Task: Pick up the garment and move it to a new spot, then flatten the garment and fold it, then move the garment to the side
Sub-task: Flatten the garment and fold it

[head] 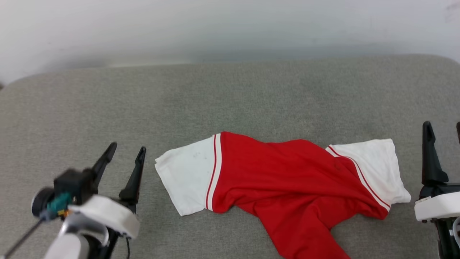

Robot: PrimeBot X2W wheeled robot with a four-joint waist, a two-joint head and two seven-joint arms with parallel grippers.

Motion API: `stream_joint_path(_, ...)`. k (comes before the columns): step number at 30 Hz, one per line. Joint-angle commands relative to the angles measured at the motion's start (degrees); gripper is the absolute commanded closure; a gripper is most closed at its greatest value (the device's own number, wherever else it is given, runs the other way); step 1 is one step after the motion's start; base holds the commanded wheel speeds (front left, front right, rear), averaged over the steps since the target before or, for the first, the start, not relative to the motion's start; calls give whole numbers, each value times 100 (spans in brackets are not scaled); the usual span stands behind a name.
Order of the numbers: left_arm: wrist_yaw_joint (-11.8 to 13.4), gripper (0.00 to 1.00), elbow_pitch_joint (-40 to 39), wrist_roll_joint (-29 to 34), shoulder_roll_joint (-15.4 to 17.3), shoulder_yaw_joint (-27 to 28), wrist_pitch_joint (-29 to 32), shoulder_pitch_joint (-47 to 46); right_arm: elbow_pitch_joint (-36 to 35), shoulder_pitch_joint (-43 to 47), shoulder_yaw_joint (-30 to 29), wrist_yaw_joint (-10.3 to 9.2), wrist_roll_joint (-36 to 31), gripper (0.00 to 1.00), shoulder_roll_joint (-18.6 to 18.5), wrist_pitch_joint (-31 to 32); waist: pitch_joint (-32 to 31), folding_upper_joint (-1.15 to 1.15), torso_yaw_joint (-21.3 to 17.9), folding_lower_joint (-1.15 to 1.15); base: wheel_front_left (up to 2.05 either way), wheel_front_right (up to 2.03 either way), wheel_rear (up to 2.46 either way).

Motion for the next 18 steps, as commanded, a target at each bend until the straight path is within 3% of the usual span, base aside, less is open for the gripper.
stream_joint_path(1, -25, 0, -22, -17, 51, -36, 55, -102, -48, 8, -12, -2, -13, 0, 11, -27, 103, 0, -68, 0, 0, 0, 0)
stream_joint_path(11, -132, 0, 449, -1673, 1199, -704, 3637, -1672, -350, -284, -118, -2, -112, 0, 118, -93, 706, 0, -302, 0, 0, 0, 0)
stream_joint_path(18, -137, 0, 808, -2387, 1613, -1191, 4779, -2229, -218, -398, -97, -2, -163, 0, 216, -218, 1017, 0, -487, 0, 0, 0, 0)
